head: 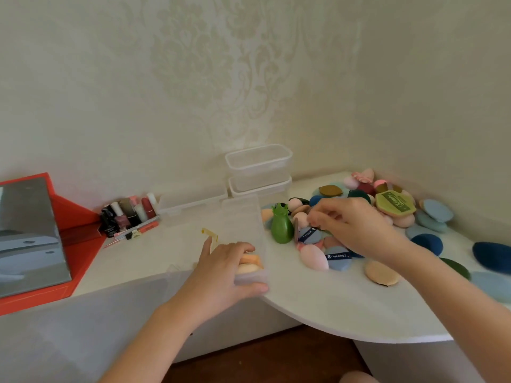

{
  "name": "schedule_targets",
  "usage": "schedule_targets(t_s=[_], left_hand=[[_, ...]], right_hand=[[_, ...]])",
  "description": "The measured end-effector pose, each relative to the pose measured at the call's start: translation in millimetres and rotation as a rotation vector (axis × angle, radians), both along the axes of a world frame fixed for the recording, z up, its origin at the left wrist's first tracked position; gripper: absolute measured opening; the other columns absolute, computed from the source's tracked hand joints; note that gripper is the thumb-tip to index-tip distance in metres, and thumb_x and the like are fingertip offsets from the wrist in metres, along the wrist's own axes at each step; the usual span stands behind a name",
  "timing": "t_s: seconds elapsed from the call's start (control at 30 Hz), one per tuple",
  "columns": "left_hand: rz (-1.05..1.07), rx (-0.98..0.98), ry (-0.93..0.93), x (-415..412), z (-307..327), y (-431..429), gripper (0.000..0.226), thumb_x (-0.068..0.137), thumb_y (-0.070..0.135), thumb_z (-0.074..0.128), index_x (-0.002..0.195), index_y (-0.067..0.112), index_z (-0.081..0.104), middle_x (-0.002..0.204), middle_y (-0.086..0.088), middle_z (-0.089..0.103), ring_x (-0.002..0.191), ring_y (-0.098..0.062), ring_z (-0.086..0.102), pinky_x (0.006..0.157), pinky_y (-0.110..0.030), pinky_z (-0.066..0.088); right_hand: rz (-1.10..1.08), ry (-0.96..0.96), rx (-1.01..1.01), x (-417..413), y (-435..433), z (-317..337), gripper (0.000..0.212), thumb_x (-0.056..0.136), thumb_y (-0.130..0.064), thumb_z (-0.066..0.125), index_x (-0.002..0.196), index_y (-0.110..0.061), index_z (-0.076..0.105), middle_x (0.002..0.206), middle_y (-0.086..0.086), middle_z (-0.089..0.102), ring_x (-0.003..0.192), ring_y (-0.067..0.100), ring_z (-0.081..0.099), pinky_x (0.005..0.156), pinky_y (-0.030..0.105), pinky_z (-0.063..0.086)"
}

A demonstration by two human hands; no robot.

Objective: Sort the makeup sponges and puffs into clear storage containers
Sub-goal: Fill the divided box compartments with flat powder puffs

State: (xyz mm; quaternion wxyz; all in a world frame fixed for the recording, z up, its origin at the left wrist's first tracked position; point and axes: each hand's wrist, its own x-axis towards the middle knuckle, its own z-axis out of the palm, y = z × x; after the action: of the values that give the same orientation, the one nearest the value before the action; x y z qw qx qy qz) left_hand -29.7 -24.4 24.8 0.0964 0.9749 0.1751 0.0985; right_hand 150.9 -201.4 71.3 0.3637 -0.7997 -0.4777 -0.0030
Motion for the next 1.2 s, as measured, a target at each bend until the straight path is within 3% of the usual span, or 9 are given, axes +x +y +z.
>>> schedule_targets(t_s=[0.13,0.23,0.37,0.47,0.6,0.7,0.83,1.03,1.2], left_hand=[[-0.008,0.082,0.131,13,2,-3,0.065,0.077,0.068,0.053,0.128,0.030,0.038,0.119,0.011,0.049,0.116,-0.009,0.046,0.116,-0.034,0.004],[-0.002,0.134,0.193,17,7,-4,0.061,0.079,0.068,0.052,0.121,0.026,0.041,0.112,0.008,0.049,0.112,-0.013,0.046,0.115,-0.036,0.010],[-0.005,0.141,0.171,16,8,-8,0.060,0.080,0.066,0.052,0.120,0.021,0.042,0.117,0.008,0.047,0.115,-0.015,0.038,0.106,-0.029,0.014],[-0.011,0.131,0.157,16,6,-7,0.059,0.079,0.068,0.051,0.113,0.021,0.042,0.110,0.009,0.048,0.107,-0.013,0.044,0.107,-0.031,0.014],[-0.038,0.105,0.119,15,2,-6,0.052,0.077,0.070,0.052,0.102,0.026,0.039,0.098,0.013,0.046,0.090,-0.008,0.043,0.106,-0.032,0.016],[-0.027,0.083,0.080,15,0,-6,0.052,0.076,0.071,0.052,0.105,0.028,0.044,0.101,0.014,0.051,0.095,-0.007,0.047,0.108,-0.032,0.016],[-0.022,0.019,0.031,13,1,-8,0.054,0.076,0.066,0.058,0.114,0.030,0.043,0.107,0.018,0.045,0.098,-0.004,0.036,0.111,-0.030,0.014],[-0.019,-0.176,-0.085,7,2,-5,0.079,0.067,0.057,0.074,0.130,0.033,0.033,0.120,0.020,0.035,0.119,-0.006,0.031,0.097,-0.020,0.029],[0.033,-0.227,-0.231,2,-1,1,0.099,0.060,0.055,0.080,0.137,0.031,0.023,0.123,0.019,0.026,0.123,-0.001,0.030,0.102,-0.017,0.026]], right_hand=[[-0.341,-0.197,-0.134,40,-15,3,0.018,0.094,-0.026,0.050,0.095,-0.019,0.067,0.079,-0.001,0.061,0.071,0.020,0.056,0.055,0.028,0.044],[-0.519,-0.234,-0.369,77,-20,2,0.037,0.090,-0.022,0.053,0.127,-0.017,0.054,0.109,0.011,0.058,0.091,0.026,0.054,0.072,0.033,0.046],[-0.447,-0.179,-0.721,101,-22,-4,0.074,0.086,-0.022,0.062,0.148,-0.018,0.022,0.131,0.011,0.049,0.111,0.026,0.051,0.081,0.029,0.042],[-0.390,-0.211,-0.773,111,-24,-13,0.068,0.083,-0.014,0.064,0.143,-0.017,0.033,0.133,0.008,0.048,0.112,0.023,0.051,0.081,0.026,0.041],[-0.489,-0.239,-0.658,123,-22,-12,0.028,0.091,-0.021,0.055,0.118,-0.015,0.059,0.104,0.006,0.063,0.081,0.018,0.052,0.073,0.027,0.043],[-0.600,-0.155,-0.513,126,-17,-3,0.022,0.089,-0.028,0.052,0.094,-0.010,0.065,0.075,0.005,0.059,0.064,0.018,0.052,0.056,0.027,0.042],[-0.706,-0.265,-0.269,107,-15,19,0.020,0.091,-0.014,0.045,0.100,-0.004,0.060,0.077,0.009,0.054,0.066,0.025,0.050,0.055,0.027,0.038],[-0.222,-0.218,0.007,36,11,52,0.023,0.089,-0.012,0.052,0.110,-0.013,0.063,0.097,0.007,0.067,0.085,0.023,0.057,0.070,0.030,0.043],[0.119,-0.184,0.003,-12,45,41,0.020,0.086,-0.014,0.060,0.105,-0.017,0.066,0.092,-0.004,0.067,0.083,0.013,0.058,0.066,0.011,0.038]])
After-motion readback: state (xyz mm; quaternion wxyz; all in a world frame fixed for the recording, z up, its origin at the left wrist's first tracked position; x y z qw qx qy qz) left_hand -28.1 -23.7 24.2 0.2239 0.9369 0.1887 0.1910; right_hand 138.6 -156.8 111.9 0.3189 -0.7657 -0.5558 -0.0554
